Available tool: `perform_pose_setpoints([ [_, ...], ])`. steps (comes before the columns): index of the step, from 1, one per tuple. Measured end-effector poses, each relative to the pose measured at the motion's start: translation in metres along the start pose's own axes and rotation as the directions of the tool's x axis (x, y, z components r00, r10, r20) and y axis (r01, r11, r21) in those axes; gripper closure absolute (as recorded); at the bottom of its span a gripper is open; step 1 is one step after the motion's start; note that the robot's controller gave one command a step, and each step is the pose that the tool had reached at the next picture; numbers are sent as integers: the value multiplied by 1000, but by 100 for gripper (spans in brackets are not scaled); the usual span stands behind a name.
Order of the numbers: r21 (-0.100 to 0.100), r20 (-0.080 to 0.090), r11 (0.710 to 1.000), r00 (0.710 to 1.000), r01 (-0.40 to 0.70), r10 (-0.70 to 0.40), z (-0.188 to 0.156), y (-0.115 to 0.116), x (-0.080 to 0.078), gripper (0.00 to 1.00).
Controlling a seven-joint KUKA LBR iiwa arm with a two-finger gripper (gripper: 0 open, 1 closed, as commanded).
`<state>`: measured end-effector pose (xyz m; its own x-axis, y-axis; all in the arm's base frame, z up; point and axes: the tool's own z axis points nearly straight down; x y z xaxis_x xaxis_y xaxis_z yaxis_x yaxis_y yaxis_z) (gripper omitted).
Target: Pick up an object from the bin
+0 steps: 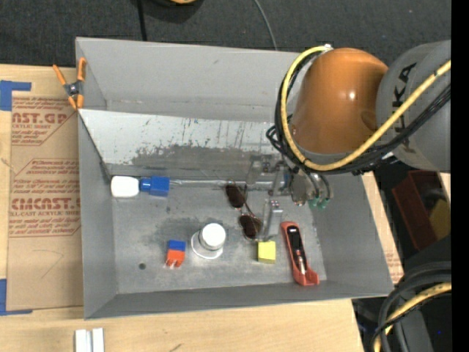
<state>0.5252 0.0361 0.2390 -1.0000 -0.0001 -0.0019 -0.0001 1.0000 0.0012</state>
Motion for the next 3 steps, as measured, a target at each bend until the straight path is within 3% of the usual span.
perform_pose_setpoints([
  [1,0,0,1000,1000,0,0,0,0,0,0],
  [2,0,9,999,999,33,-33,46,3,-7,0],
  [3,-1,5,1000,1000,-26,26,102,-4,-19,0],
])
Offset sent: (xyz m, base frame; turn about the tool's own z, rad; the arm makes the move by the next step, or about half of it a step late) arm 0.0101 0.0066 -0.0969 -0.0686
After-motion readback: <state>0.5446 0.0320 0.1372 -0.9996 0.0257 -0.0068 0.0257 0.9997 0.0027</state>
